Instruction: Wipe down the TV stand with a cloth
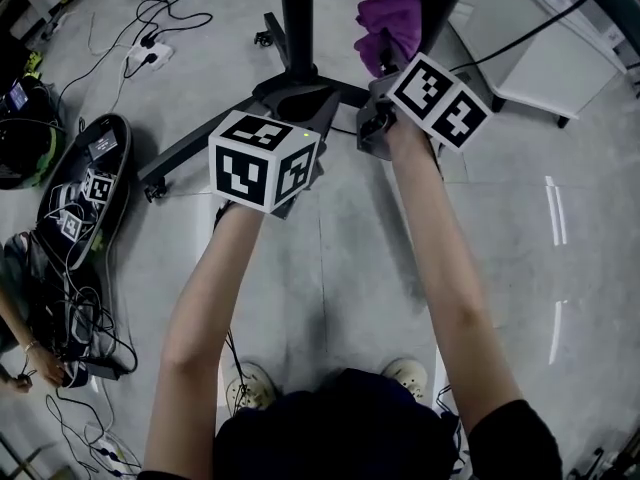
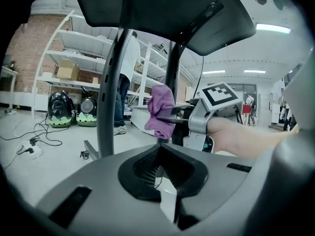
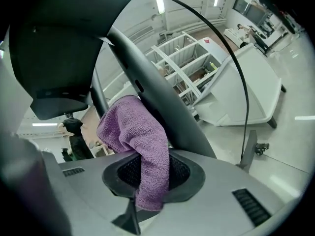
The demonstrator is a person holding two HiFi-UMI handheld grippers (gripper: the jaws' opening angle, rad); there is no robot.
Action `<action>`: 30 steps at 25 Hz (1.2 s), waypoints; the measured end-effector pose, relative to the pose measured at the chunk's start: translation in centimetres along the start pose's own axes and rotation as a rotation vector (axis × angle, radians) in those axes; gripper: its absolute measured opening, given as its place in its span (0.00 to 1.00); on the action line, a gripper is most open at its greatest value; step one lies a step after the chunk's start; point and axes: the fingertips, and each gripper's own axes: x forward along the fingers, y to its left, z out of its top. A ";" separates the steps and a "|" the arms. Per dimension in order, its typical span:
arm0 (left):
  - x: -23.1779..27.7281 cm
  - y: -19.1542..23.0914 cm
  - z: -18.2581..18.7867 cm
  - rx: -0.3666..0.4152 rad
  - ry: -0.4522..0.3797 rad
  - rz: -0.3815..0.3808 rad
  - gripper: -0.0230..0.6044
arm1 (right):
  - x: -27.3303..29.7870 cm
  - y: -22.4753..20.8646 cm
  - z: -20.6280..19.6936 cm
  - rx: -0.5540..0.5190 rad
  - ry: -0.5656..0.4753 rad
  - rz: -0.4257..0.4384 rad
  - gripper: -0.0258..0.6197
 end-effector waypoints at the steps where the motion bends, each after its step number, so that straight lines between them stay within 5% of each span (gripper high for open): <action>1: 0.0 0.1 -0.2 -0.002 0.003 0.000 0.04 | 0.1 -0.4 -0.5 0.003 0.008 -0.008 0.18; 24: 0.5 0.7 -3.8 -0.026 0.060 0.003 0.04 | 0.1 -9.2 -14.2 0.053 0.266 -0.196 0.18; 30: 0.2 0.5 -3.8 -0.030 0.059 0.012 0.04 | -1.2 -8.4 -15.5 -0.060 0.332 -0.177 0.18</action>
